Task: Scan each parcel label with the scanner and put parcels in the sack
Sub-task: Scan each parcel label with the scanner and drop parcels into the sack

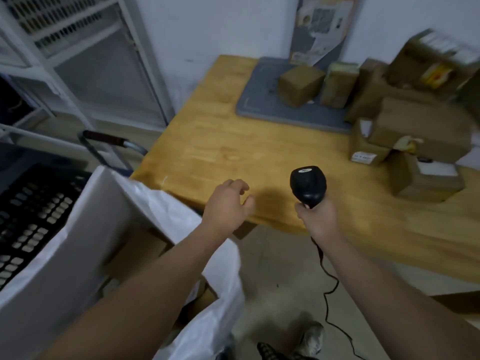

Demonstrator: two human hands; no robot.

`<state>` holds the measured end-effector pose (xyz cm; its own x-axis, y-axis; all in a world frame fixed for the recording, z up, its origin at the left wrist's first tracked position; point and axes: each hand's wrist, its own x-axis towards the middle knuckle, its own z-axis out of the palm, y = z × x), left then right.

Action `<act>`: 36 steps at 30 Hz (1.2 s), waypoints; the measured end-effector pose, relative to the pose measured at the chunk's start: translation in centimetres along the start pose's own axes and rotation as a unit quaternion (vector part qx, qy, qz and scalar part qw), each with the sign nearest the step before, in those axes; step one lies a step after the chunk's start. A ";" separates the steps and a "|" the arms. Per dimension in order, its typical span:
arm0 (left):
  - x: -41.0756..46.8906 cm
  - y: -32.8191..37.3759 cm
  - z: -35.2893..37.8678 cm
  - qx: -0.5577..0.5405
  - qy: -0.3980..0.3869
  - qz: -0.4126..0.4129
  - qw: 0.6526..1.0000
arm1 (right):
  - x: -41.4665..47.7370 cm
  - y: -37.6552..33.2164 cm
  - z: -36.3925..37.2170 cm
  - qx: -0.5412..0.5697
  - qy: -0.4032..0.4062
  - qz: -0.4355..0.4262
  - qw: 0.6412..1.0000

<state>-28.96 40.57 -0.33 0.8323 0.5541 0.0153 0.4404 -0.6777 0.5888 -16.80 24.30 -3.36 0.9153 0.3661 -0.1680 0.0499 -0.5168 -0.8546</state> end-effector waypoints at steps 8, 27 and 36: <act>6.5 14.3 6.7 0.004 -0.036 0.082 0.996 | 4.3 2.1 -14.8 0.055 0.077 0.025 0.995; 19.7 28.2 16.2 -0.320 -0.174 -0.079 0.928 | 17.7 5.4 -30.2 0.160 0.145 0.095 0.972; 24.1 26.5 18.3 -0.349 -0.158 -0.042 0.923 | 20.1 6.1 -29.0 0.271 0.134 0.101 0.948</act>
<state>8.93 27.11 0.85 0.9103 0.3467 -0.2264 0.2762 -0.1013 0.9557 13.50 6.09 2.32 0.9567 0.0548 -0.2859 -0.2830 -0.0544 -0.9576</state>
